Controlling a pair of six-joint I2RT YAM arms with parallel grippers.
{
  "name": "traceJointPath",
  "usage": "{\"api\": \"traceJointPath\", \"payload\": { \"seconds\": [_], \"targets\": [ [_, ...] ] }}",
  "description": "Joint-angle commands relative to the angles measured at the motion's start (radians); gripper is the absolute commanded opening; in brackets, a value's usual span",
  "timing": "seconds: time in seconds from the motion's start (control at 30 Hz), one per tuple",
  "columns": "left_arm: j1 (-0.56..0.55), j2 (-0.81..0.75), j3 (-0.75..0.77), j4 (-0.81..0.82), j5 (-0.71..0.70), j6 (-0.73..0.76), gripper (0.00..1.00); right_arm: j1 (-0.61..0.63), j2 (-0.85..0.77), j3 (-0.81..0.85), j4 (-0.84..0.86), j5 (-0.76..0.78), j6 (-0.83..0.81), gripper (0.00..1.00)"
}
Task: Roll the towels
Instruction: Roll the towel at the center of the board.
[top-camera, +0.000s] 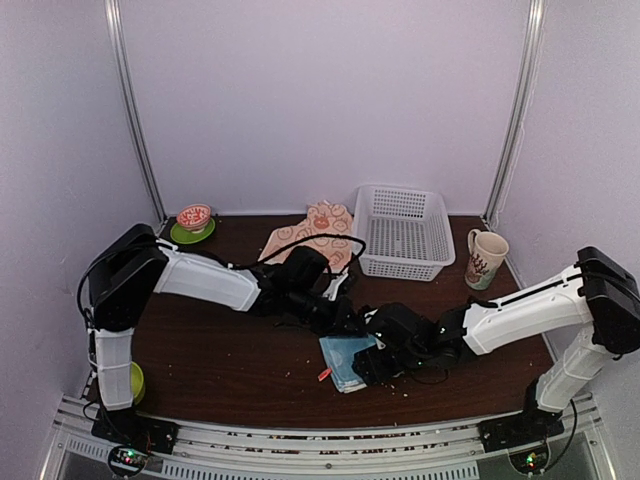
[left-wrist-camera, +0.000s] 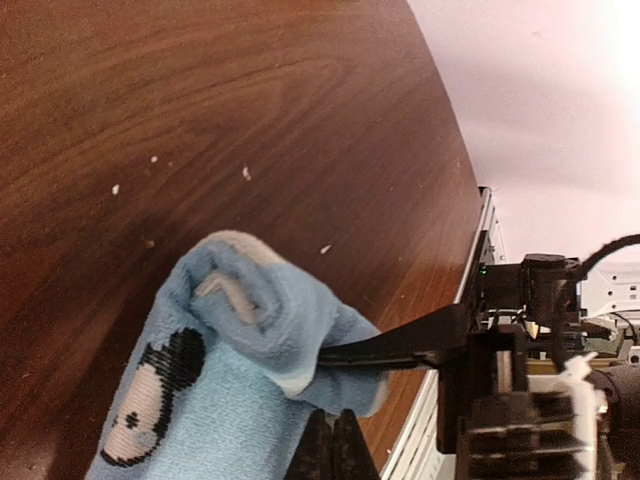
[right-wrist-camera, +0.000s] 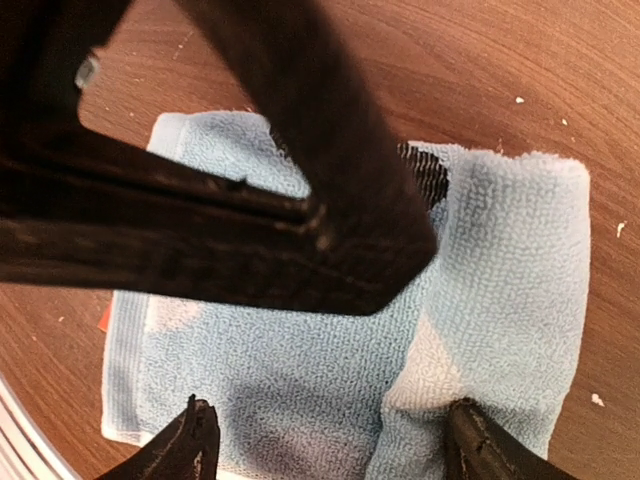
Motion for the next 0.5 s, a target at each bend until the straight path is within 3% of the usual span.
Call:
{"api": "traceJointPath", "payload": {
  "seconds": [0.0, 0.47],
  "targets": [
    [-0.001, -0.040, 0.000, 0.082, 0.002, -0.013, 0.00, -0.022, 0.019, -0.066, 0.030, -0.077, 0.012, 0.78],
    [0.001, 0.161, 0.141, 0.139, 0.088, -0.086, 0.00, -0.025, 0.020, -0.062, 0.042, -0.091, -0.008, 0.79]
  ]
}}
